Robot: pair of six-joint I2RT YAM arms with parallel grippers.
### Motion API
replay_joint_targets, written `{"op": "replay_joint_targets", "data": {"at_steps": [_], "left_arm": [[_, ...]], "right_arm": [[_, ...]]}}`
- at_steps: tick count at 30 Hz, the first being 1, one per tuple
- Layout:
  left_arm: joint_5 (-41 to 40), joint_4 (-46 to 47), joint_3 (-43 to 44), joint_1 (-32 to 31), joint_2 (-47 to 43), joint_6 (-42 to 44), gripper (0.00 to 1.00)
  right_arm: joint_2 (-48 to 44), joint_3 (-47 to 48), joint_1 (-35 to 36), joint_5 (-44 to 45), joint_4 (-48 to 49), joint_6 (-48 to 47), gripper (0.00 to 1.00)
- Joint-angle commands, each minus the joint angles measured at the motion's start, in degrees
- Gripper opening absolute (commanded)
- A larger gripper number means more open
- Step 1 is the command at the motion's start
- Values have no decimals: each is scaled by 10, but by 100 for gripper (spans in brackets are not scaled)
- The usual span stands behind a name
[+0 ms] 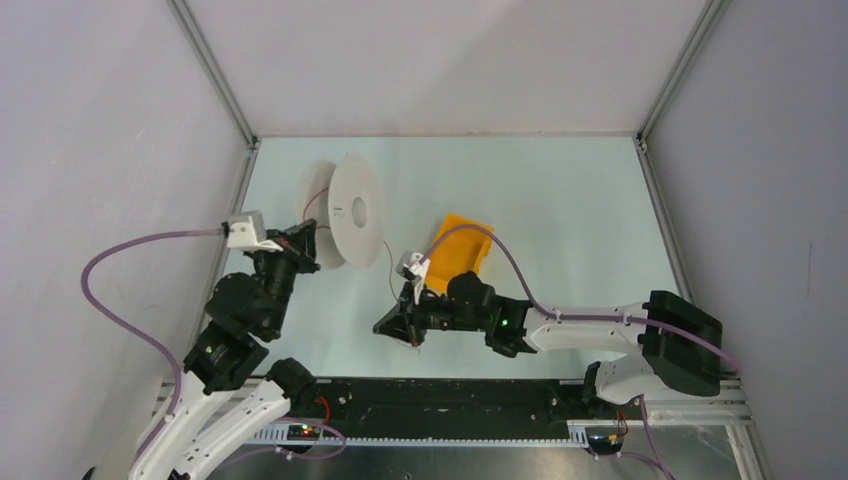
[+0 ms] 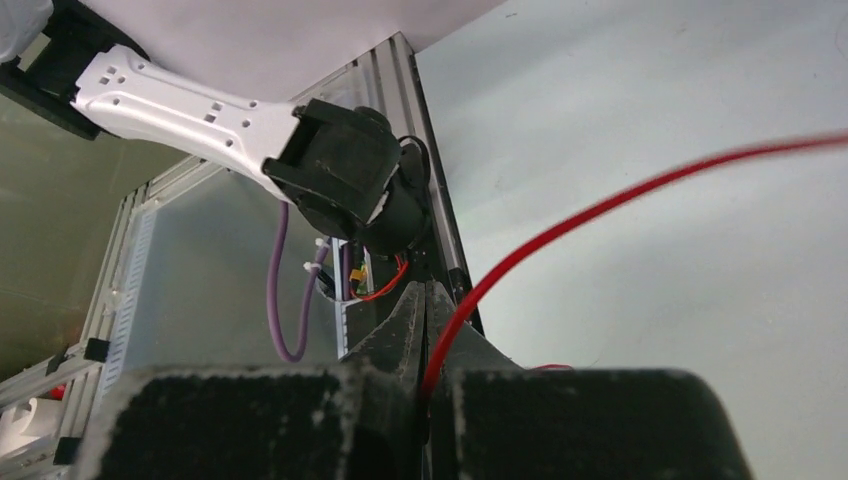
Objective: Wrap the cables
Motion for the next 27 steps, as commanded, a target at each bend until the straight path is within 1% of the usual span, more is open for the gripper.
{"op": "replay_joint_targets", "data": {"at_steps": [1, 3, 7, 11, 15, 22, 27], "left_arm": [[-44, -15, 31, -25, 22, 92, 0], [-63, -33, 35, -38, 28, 110, 0], [-90, -65, 42, -63, 44, 126, 0], [-97, -114, 58, -87, 76, 142, 0], [-69, -153, 72, -94, 97, 145, 0], [-17, -190, 70, -98, 90, 163, 0], [54, -221, 75, -99, 85, 182, 0]], "right_arm": [[3, 104, 17, -17, -173, -67, 0], [6, 142, 21, -34, -213, -81, 0], [17, 202, 23, -64, -259, -104, 0], [15, 231, 22, -87, -259, -113, 0], [9, 255, 13, -109, -259, -110, 0], [-3, 267, -35, -103, -275, -96, 0], [-10, 268, -71, -114, -278, -93, 1]]}}
